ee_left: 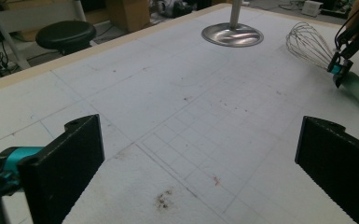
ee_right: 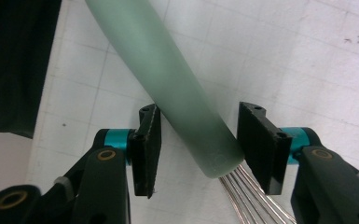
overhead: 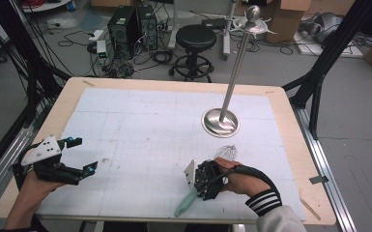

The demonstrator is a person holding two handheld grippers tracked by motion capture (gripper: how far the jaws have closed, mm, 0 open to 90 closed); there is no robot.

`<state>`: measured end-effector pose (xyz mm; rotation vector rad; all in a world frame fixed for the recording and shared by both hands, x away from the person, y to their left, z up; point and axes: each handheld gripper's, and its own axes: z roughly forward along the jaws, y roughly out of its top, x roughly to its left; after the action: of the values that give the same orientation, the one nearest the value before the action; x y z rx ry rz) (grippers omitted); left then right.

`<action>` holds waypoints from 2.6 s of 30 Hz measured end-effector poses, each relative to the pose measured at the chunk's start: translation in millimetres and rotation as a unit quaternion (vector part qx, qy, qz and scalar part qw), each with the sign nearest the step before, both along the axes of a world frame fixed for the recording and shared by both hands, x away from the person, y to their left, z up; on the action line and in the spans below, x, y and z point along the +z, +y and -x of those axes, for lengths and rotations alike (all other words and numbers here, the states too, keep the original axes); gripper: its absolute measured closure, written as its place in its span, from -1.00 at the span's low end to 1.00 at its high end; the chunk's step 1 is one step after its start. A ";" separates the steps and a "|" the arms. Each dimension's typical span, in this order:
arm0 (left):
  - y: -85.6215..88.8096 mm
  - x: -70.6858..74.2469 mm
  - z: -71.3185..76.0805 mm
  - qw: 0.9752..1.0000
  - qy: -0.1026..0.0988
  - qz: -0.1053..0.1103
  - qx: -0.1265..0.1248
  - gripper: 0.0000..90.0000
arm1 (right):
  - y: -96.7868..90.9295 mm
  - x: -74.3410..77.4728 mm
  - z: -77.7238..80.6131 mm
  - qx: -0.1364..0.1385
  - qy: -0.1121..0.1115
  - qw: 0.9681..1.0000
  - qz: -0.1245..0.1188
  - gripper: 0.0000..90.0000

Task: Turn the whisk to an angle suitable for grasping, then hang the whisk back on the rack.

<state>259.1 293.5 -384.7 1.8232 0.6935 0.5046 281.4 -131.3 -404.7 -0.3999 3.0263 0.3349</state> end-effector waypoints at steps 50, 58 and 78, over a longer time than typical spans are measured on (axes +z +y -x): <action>-2.9 -1.7 -1.2 1.000 0.003 -0.003 -0.002 -0.96 | -43.2 20.5 -17.6 -0.125 0.031 0.992 -0.004 0.54; -1.5 -1.6 0.0 1.000 0.002 -0.003 0.000 -0.96 | -56.1 27.7 -16.9 -0.134 0.028 0.991 -0.010 0.54; 0.0 -1.0 -1.3 1.000 0.003 -0.003 0.002 -0.96 | -71.6 48.6 -17.6 -0.145 0.022 0.988 -0.051 0.54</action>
<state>260.4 293.5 -385.7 1.8297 0.6996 0.5041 299.1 -203.0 -356.1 0.0574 3.0323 0.4794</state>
